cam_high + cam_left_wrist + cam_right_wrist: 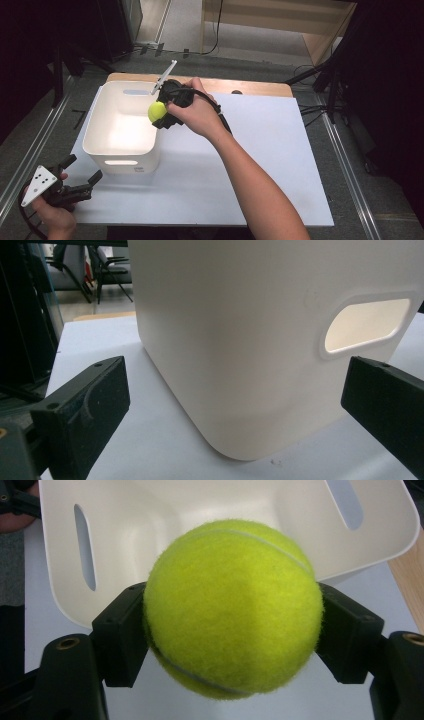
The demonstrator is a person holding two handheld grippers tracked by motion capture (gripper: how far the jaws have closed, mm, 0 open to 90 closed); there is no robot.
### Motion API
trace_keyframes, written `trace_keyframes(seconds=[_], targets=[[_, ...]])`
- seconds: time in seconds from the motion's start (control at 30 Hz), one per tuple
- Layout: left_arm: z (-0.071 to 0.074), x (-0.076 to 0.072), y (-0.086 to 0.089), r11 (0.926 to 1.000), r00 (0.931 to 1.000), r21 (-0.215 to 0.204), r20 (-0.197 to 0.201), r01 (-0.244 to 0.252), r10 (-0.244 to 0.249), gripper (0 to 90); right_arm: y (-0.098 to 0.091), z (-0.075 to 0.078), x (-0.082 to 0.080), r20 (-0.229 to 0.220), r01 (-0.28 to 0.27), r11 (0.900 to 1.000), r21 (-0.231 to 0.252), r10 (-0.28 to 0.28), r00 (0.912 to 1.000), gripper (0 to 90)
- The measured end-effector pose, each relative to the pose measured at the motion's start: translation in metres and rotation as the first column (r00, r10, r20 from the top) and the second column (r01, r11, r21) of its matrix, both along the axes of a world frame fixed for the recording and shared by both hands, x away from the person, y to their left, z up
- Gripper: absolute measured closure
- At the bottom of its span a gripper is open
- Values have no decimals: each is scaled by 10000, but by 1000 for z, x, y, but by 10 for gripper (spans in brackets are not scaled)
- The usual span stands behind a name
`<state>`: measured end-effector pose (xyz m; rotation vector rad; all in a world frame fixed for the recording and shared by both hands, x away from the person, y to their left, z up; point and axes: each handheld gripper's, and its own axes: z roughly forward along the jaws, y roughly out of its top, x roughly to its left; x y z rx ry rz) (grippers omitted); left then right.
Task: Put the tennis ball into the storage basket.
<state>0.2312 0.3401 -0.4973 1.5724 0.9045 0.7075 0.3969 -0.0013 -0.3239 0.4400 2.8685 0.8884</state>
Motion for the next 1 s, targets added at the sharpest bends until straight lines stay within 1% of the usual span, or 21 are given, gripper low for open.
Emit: trace_keyframes(seconds=[0.03,0.07,0.13,0.23,0.33,0.4,0.43,0.53,0.7,0.8,0.83,1.0], targets=[[0,0,0,10000,10000,-2,7,10,-10,0,2,0,-1,-38,41,10000,19,-41,10000,229],[0,0,0,10000,10000,10,5,2,-2,0,4,-1,-1,12,-34,10000,-5,34,10000,229],[0,0,0,10000,10000,-15,12,10,-10,0,7,-1,-1,-69,-45,10000,33,45,10000,229],[0,0,0,10000,10000,6,7,3,-3,0,11,-2,-1,-16,-156,9999,-24,156,9999,229],[0,0,0,10000,10000,-28,4,11,-11,0,15,-3,-2,-105,-212,9998,33,213,9997,229],[0,0,0,10000,10000,-26,2,12,-12,0,18,-3,-2,-73,-191,9998,-23,191,9998,229],[0,0,0,10000,10000,-25,2,12,-12,0,19,-3,-2,-38,-273,9996,7,273,9996,229],[0,0,0,10000,10000,-14,-21,16,-16,0,23,-4,-2,-76,-335,9994,28,335,9994,229],[0,0,1,10000,10000,-26,-11,22,-22,0,28,-7,-2,-219,-322,9995,-76,320,9992,229],[0,0,1,10000,10000,-41,-14,3,-3,0,31,-9,-1,-195,-399,9991,-103,397,9990,229],[0,0,1,10000,10000,-22,-3,20,-20,0,32,-10,-2,-260,-415,9991,-52,414,9988,229],[0,0,1,10000,10000,-30,1,24,-24,0,39,-13,-2,-228,-506,9986,-155,502,9985,229]])
